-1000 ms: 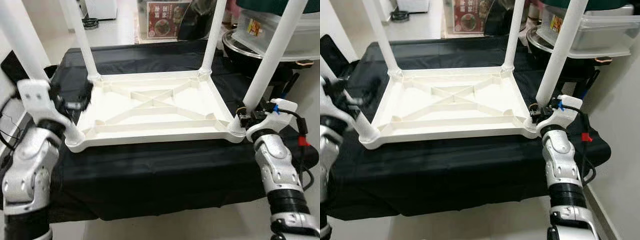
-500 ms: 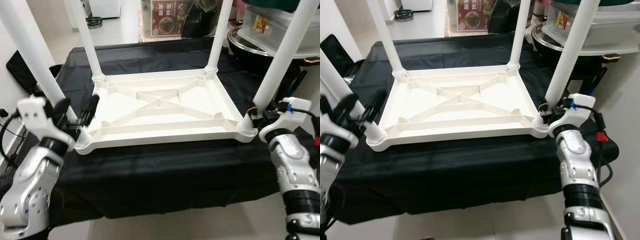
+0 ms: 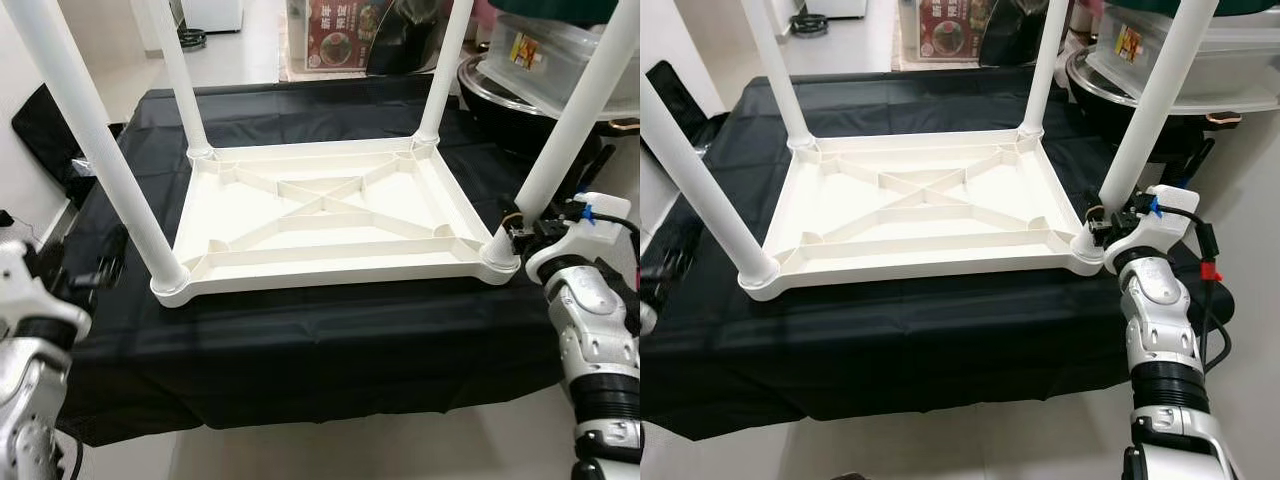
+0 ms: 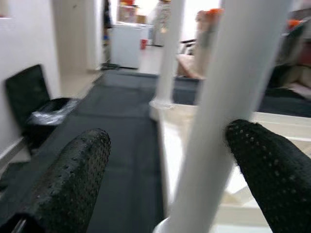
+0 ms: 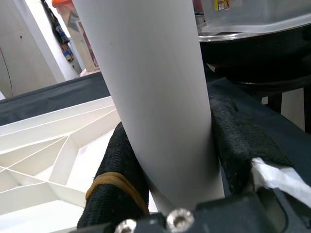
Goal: Building children table
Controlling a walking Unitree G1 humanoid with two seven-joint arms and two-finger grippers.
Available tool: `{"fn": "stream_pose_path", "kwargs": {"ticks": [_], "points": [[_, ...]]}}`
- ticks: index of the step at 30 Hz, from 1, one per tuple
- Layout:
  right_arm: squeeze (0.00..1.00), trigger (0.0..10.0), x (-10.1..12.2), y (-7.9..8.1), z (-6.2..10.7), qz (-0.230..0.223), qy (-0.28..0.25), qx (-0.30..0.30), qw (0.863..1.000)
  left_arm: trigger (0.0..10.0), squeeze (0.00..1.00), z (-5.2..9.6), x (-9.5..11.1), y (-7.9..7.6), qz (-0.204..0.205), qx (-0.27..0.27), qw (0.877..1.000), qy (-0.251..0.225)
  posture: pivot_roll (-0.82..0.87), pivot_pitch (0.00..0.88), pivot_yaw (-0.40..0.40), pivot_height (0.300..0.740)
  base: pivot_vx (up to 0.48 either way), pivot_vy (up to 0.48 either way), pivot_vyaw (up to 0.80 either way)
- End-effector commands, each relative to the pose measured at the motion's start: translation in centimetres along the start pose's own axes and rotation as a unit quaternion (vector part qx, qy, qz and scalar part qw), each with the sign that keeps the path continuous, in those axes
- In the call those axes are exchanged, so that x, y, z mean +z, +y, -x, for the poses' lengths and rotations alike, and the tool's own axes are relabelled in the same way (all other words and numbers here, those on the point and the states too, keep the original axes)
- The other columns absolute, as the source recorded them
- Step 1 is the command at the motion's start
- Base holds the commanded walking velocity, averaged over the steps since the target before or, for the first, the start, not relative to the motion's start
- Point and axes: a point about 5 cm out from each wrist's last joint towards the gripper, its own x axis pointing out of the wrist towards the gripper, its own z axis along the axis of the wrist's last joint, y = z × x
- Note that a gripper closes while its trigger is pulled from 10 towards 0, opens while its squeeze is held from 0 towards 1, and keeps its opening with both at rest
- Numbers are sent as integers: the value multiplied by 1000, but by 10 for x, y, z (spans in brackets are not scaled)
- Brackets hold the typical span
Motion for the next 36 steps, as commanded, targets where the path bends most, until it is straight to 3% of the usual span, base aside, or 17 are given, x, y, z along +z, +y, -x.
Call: {"fn": "stream_pose_path", "kwargs": {"ticks": [1,2,5,8,12,16,18,20,21,23,24,28,30,32,33,35,36], "points": [[0,0,8,-6,-4,65,-8,-1,998,10000,0,-7,-5,-8,-7,-19,1000,8,6,129,-11,740,0,0,0],[0,0,8,-6,-4,65,-8,-1,998,10000,0,-7,-5,-8,-7,-19,1000,8,6,129,-11,740,0,0,0],[0,0,53,-28,-22,142,-66,-43,987,10000,0,-18,-6,-22,1,-42,999,0,-13,115,-10,740,0,0,0],[0,0,116,-50,-36,213,-139,-79,964,10000,0,-22,-7,-28,8,-49,999,-7,-23,109,-16,740,0,0,0],[0,0,182,-38,-46,289,-219,-54,930,10000,0,-24,-10,-35,7,-52,999,-8,-30,95,-27,740,0,0,0],[0,0,206,-22,-49,343,-254,-25,904,10000,0,-26,-11,-39,10,-54,998,-11,-30,88,-33,740,0,0,0],[0,0,206,-22,-49,343,-254,-25,904,10000,0,-26,-11,-39,10,-54,998,-11,-30,88,-33,740,0,0,0],[0,0,225,-2,-52,414,-283,1,865,10000,0,-29,-9,-45,13,-58,998,-18,-30,78,-35,740,0,0,0],[0,0,225,-2,-52,414,-283,1,865,10000,0,-29,-9,-45,13,-58,998,-18,-30,78,-35,740,0,0,0],[0,0,245,19,-55,502,-304,17,810,10000,0,-31,-9,-52,17,-67,997,-22,-34,72,-34,740,0,0,0],[0,0,245,19,-55,502,-304,17,810,10000,0,-31,-9,-52,17,-67,997,-22,-34,72,-34,740,0,0,0],[0,0,280,30,-59,607,-312,2,731,10000,0,-32,-12,-60,24,-76,996,-25,-48,57,-37,740,0,0,0],[0,0,284,30,-59,618,-312,-3,721,10000,0,-32,-13,-61,25,-77,996,-25,-48,57,-37,740,0,0,0],[0,0,294,30,-58,652,-311,-16,691,10000,0,-32,-14,-63,28,-79,996,-25,-51,54,-39,740,0,0,0],[0,0,294,30,-58,652,-311,-16,691,10000,0,-32,-14,-63,28,-79,996,-25,-51,54,-39,740,0,0,0],[0,0,307,30,-56,696,-304,-33,650,10000,0,-32,-15,-66,34,-81,996,-25,-60,51,-45,740,0,0,0],[0,0,307,30,-56,696,-304,-33,650,10000,0,-32,-15,-66,34,-81,996,-25,-60,51,-45,740,0,0,0]]}}
